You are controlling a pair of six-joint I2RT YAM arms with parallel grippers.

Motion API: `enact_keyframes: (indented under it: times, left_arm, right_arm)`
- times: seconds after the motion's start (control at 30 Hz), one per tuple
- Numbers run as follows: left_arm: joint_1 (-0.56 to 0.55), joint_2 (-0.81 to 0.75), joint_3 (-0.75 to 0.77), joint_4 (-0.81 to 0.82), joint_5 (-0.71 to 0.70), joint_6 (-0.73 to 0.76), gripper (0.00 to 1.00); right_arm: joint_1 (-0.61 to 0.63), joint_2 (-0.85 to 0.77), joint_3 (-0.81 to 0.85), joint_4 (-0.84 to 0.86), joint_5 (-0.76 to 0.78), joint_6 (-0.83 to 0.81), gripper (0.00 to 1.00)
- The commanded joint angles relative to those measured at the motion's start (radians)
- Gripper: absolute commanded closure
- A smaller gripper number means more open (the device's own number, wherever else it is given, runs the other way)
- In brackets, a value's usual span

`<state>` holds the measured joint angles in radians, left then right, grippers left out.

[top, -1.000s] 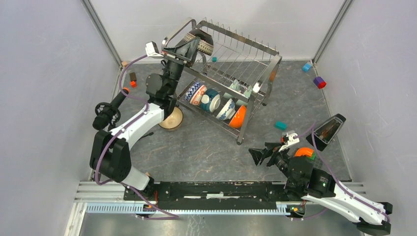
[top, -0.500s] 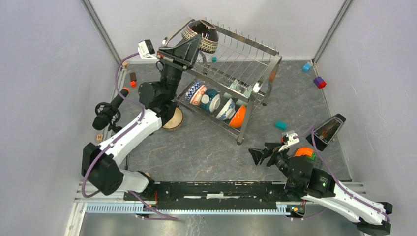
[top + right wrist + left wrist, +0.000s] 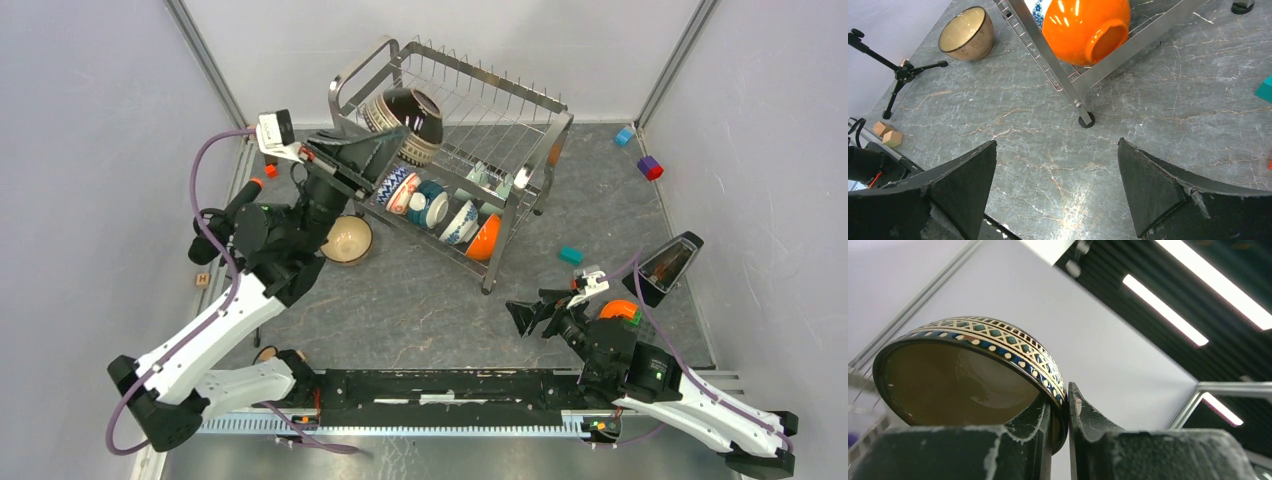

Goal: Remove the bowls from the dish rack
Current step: Pick up the bowl from the dish rack.

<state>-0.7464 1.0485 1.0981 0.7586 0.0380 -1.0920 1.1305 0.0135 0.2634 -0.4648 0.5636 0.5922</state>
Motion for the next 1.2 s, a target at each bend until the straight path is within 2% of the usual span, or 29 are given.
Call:
enact_keyframes:
  times: [0.0, 0.13, 0.37, 0.57, 0.67, 0.83, 0.97, 1.17]
  left_arm:
    - [-0.056, -0.075, 0.031, -0.328, 0.052, 0.202, 0.98]
    - [-0.093, -0.147, -0.01, -0.491, 0.056, 0.28, 0.98]
    - [-0.117, -0.26, 0.022, -0.851, 0.063, 0.381, 0.98]
    - [-0.129, -0.296, 0.016, -1.165, 0.018, 0.483, 0.98]
    - [-0.14, -0.309, -0.039, -1.256, 0.025, 0.551, 0.98]
    - [-0.183, -0.3, -0.086, -1.361, 0.017, 0.631, 0.98]
    - [-0.265, -0.314, -0.107, -1.378, -0.076, 0.682, 0.98]
    - [-0.391, -0.259, -0.121, -1.433, -0.223, 0.723, 0.98]
  right_arm:
    - [0.005, -0.046, 0.011, 0.042, 0.033, -0.037, 0.05]
    - [0.004, -0.017, 0.046, 0.028, 0.03, -0.048, 0.05]
    - [0.003, 0.052, 0.143, -0.051, 0.059, -0.049, 0.02]
    - [0.005, 0.007, 0.166, -0.039, 0.08, -0.075, 0.02]
    - [0.005, -0.008, 0.212, -0.041, 0.03, -0.165, 0.02]
    - [0.004, 0.051, 0.367, -0.224, 0.076, -0.168, 0.02]
    - [0.004, 0.171, 0.439, -0.337, 0.056, -0.149, 0.03]
    - [0.003, 0.314, 0.461, -0.341, -0.003, -0.125, 0.07]
